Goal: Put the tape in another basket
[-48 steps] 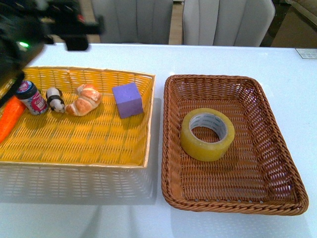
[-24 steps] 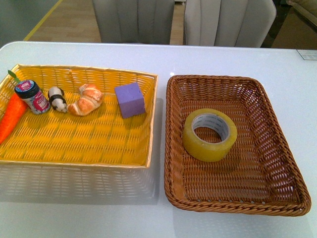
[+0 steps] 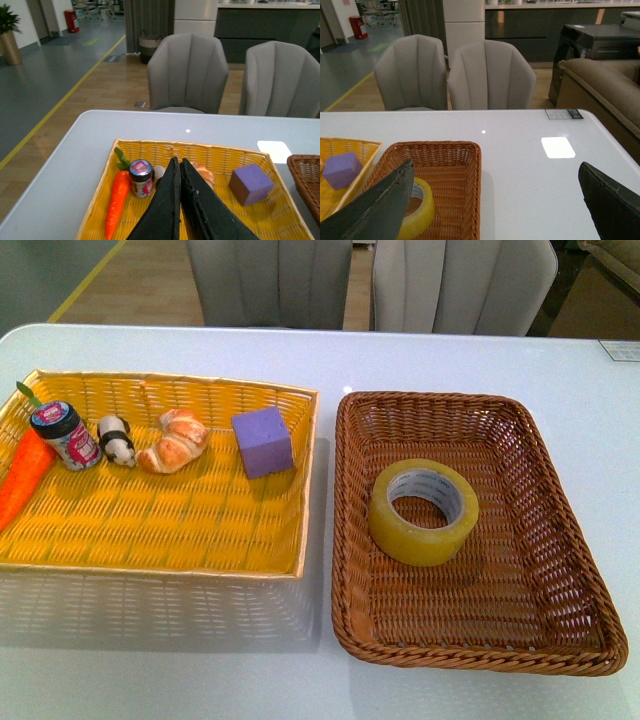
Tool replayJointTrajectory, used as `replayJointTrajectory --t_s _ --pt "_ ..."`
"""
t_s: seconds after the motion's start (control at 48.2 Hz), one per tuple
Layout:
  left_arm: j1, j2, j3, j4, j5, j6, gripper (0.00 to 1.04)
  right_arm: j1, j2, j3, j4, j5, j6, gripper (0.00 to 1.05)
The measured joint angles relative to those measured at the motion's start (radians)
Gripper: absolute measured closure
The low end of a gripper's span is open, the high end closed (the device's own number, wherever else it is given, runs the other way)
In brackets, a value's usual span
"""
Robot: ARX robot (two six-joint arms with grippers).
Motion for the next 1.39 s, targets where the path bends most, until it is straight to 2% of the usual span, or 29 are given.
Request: replayJointTrajectory --t_s 0.81,1.225,1.308,1.391 --pt "0.015 -0.574 -0.028 -0.516 0.009 0.0 1.03 0.0 0.0 0.0 0.0 0.0 0.0 0.09" --pt "0.015 -0.724 -0.028 -0.666 0.009 0.0 1.03 0.0 0.0 0.0 0.0 0.0 0.0 0.09" --pt "0.015 -0.85 -0.028 -0.826 0.009 0.001 1.03 0.0 0.0 0.0 0.0 0.0 0.0 0.09" --pt "0.015 -0.886 -0.028 -0.84 0.009 0.002 1.03 0.0 0.0 0.0 0.0 0.0 0.0 0.09"
